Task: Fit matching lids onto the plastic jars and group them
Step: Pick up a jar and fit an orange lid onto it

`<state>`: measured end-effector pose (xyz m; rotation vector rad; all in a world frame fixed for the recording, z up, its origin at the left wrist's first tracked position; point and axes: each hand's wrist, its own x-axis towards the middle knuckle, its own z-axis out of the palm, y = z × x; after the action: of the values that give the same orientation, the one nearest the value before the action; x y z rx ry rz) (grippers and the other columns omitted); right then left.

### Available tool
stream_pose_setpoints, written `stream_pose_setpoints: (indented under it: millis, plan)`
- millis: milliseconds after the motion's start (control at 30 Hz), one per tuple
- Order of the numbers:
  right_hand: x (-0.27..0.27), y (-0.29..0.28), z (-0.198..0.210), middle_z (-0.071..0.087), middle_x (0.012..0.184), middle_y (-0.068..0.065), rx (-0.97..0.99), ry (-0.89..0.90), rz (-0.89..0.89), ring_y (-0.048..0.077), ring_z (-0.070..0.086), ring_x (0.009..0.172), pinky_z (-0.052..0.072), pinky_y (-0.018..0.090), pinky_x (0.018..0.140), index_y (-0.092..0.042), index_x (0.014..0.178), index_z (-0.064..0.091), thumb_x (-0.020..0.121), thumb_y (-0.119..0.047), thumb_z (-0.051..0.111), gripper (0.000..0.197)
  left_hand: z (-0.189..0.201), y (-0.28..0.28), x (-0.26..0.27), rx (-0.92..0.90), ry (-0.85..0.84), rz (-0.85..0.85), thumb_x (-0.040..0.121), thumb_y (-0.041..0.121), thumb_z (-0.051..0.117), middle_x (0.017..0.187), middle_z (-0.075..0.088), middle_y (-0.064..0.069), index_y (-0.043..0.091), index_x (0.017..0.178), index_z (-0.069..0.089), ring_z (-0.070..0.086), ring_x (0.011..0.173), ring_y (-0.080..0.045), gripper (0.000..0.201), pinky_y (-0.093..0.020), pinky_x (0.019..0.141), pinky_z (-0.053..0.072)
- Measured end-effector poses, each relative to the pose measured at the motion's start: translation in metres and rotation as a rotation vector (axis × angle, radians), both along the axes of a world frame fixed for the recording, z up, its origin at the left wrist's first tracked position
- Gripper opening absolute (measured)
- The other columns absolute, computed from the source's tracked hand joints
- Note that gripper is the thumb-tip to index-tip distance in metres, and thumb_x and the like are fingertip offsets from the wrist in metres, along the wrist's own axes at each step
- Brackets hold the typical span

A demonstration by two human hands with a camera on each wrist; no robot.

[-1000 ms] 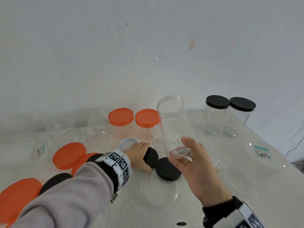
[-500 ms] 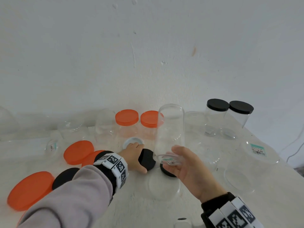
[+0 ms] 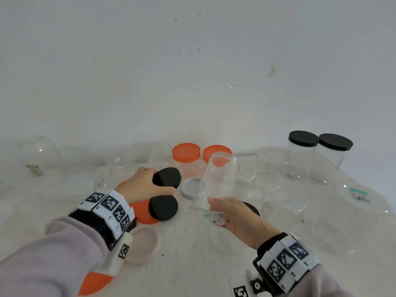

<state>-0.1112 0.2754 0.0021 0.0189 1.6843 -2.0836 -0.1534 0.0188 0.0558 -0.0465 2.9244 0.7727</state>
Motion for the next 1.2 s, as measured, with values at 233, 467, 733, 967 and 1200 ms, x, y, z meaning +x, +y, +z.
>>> stream_pose_setpoints:
  millis: [233, 467, 733, 967, 1200]
  plan:
    - [-0.006, -0.025, -0.006, 0.056, 0.115, 0.008, 0.296, 0.05, 0.077, 0.022, 0.059, 0.107, 0.048, 0.039, 0.1, -0.013, 0.126, 0.037, 0.057, -0.031, 0.089, 0.088, 0.014, -0.026, 0.027, 0.183, 0.09, 0.085, 0.078, 0.044, 0.072, 0.101, 0.067, -0.008, 0.012, 0.101, 0.063, 0.063, 0.094, -0.022, 0.04, -0.037, 0.084, 0.049]
    - [-0.012, -0.049, -0.018, 0.045, 0.115, -0.002, 0.592, 0.224, 0.106, 0.016, 0.051, 0.11, 0.046, 0.034, 0.096, -0.029, 0.136, 0.023, 0.052, -0.03, 0.093, 0.109, 0.022, -0.031, 0.052, 0.311, 0.157, 0.054, 0.08, 0.03, 0.074, 0.101, 0.063, 0.0, 0.024, 0.1, 0.058, 0.061, 0.092, -0.015, 0.027, -0.029, 0.078, 0.05]
    - [-0.012, -0.056, -0.028, 0.042, 0.129, -0.001, 0.67, 0.347, 0.203, 0.015, 0.041, 0.118, 0.04, 0.029, 0.094, -0.029, 0.135, 0.022, 0.056, -0.017, 0.092, 0.106, 0.025, -0.02, 0.069, 0.444, 0.207, 0.01, 0.077, 0.036, 0.075, 0.095, 0.059, 0.019, 0.041, 0.089, 0.05, 0.056, 0.077, 0.02, 0.028, 0.0, 0.057, 0.041]
    - [-0.008, -0.047, -0.031, 0.035, 0.142, 0.003, 0.629, 0.293, 0.244, 0.023, 0.033, 0.135, 0.037, 0.038, 0.107, -0.029, 0.139, 0.018, 0.062, -0.014, 0.09, 0.107, 0.023, -0.012, 0.07, 0.483, 0.184, 0.004, 0.075, 0.045, 0.074, 0.109, 0.058, 0.02, 0.04, 0.104, 0.049, 0.055, 0.098, 0.005, 0.039, -0.011, 0.071, 0.039]
    - [-0.009, -0.039, -0.022, 0.032, 0.137, -0.013, 0.493, 0.294, 0.25, 0.014, 0.03, 0.131, 0.03, 0.03, 0.104, -0.034, 0.144, 0.016, 0.063, -0.021, 0.089, 0.109, 0.023, -0.002, 0.068, 0.471, 0.193, -0.023, 0.077, 0.043, 0.073, 0.112, 0.059, 0.015, 0.028, 0.112, 0.056, 0.055, 0.103, 0.001, 0.043, -0.013, 0.078, 0.041]
